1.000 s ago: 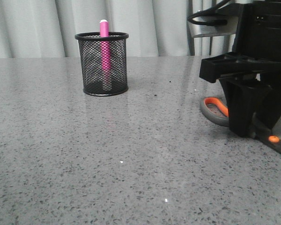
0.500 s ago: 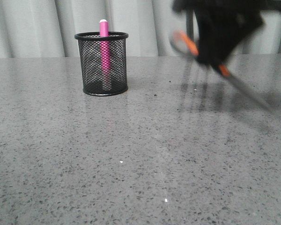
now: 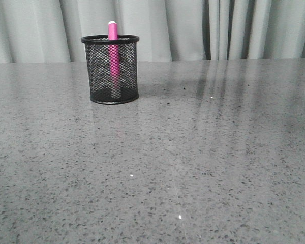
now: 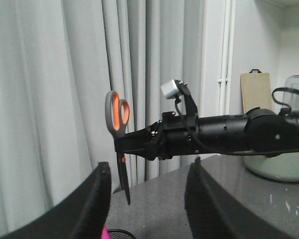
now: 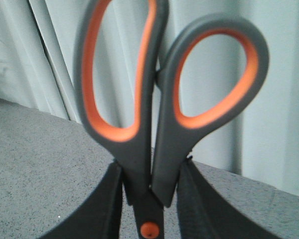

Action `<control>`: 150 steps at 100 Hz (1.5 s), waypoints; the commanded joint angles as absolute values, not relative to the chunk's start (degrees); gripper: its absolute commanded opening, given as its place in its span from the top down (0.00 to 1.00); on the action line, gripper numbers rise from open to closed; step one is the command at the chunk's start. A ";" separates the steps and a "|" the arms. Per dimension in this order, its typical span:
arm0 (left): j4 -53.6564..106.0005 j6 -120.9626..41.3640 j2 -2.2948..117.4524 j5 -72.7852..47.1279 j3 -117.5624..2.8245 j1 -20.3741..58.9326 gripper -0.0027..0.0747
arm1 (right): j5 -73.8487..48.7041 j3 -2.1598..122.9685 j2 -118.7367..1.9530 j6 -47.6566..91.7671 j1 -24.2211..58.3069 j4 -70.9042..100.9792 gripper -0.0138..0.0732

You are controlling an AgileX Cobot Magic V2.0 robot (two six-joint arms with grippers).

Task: Put pen and scissors into bin
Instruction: 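Move the scissors over the mesh cup and lower them in, blades down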

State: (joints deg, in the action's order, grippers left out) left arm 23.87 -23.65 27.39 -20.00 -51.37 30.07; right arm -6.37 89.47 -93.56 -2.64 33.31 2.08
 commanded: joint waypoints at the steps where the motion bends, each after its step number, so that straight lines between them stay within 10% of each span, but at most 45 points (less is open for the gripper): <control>1: 25.02 -23.30 27.85 -16.44 -51.87 30.03 0.56 | 2.99 90.08 -93.70 -2.61 33.78 3.26 0.91; 99: 25.02 -23.30 27.85 -18.51 -51.03 30.03 0.56 | 4.87 80.97 -104.08 -2.61 35.60 7.20 0.90; 125: 25.02 -23.30 27.85 -18.89 -51.03 30.03 0.56 | 5.12 80.97 -102.45 -2.61 35.70 7.32 0.68; 150: 25.02 -23.30 27.85 -18.89 -51.03 30.03 0.56 | 5.15 80.97 -100.38 -2.61 35.70 7.32 0.67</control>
